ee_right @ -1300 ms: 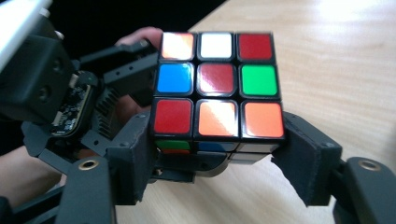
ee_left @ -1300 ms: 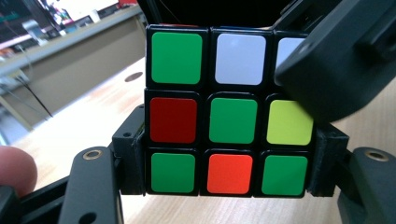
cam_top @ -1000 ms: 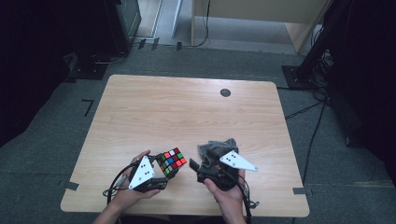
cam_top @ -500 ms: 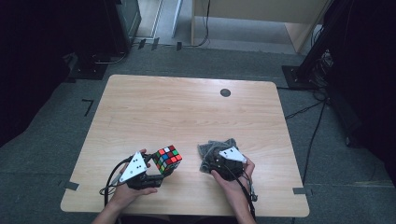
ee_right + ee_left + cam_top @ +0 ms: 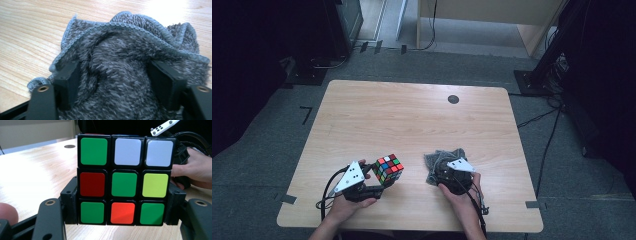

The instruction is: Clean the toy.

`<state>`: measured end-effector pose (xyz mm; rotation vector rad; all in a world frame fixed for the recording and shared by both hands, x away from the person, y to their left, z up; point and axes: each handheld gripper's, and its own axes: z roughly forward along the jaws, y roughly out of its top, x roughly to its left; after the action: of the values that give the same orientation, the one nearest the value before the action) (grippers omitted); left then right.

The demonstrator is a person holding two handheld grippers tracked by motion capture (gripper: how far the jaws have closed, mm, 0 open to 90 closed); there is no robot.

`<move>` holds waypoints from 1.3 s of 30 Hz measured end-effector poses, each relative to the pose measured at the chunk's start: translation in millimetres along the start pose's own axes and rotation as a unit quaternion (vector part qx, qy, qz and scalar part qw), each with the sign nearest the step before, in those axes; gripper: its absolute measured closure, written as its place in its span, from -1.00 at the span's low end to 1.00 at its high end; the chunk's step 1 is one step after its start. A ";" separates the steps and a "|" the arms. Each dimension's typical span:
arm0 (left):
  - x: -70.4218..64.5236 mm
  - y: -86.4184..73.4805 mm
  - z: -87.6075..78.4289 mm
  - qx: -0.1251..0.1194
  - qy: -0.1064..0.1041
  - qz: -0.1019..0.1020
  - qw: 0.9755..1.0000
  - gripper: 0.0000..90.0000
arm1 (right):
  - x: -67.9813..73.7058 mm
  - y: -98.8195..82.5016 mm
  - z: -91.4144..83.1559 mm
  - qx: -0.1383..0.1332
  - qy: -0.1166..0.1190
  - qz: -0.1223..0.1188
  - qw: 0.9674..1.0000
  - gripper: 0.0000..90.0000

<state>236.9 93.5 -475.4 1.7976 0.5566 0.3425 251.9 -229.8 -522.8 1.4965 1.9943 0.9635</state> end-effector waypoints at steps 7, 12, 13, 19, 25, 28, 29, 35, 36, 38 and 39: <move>-1.6 -0.1 0.3 0.005 0.000 0.004 1.000 -0.26 | -5.1 -3.4 -5.5 -0.011 -0.015 -0.002 1.000 0.49; -5.0 -2.4 3.0 0.019 0.001 0.025 1.000 -0.26 | -8.2 -2.8 -12.1 -0.025 0.028 0.013 0.999 0.61; -5.0 -2.4 3.0 0.019 0.001 0.025 1.000 -0.26 | -7.5 -0.8 -16.3 -0.037 0.044 0.020 0.998 0.61; -14.9 -4.4 10.4 0.044 -0.005 0.054 0.998 -0.26 | 33.0 25.3 -71.4 -0.153 0.148 -0.017 0.977 0.60; -33.8 -1.1 15.8 0.044 -0.031 0.085 0.995 -0.26 | 81.1 37.0 -99.0 -0.175 0.255 -0.044 0.950 0.59; -35.4 1.1 13.2 0.038 -0.034 0.086 0.995 -0.25 | 79.3 30.2 -89.5 -0.174 0.248 -0.034 0.952 0.59; -34.6 0.8 12.6 0.038 -0.033 0.086 0.995 -0.25 | 74.3 29.3 -86.2 -0.167 0.240 -0.021 0.956 0.59; -33.3 1.4 14.3 0.040 -0.030 0.079 0.996 -0.25 | 60.1 30.7 -81.0 -0.148 0.223 -0.002 0.964 0.56; -34.0 1.6 15.0 0.044 -0.028 0.083 0.995 -0.25 | 62.7 32.2 -84.6 -0.155 0.240 -0.004 0.958 0.56; -35.5 2.3 14.5 0.038 -0.033 0.083 0.995 -0.25 | 72.6 35.0 -91.6 -0.165 0.250 -0.030 0.954 0.56; -35.0 3.8 12.6 0.034 -0.039 0.079 0.996 -0.25 | 77.1 35.6 -93.0 -0.166 0.239 -0.043 0.956 0.55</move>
<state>214.5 63.7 -473.7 1.9168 0.3763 0.3622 184.4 -174.3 -432.1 1.0514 2.0485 1.6490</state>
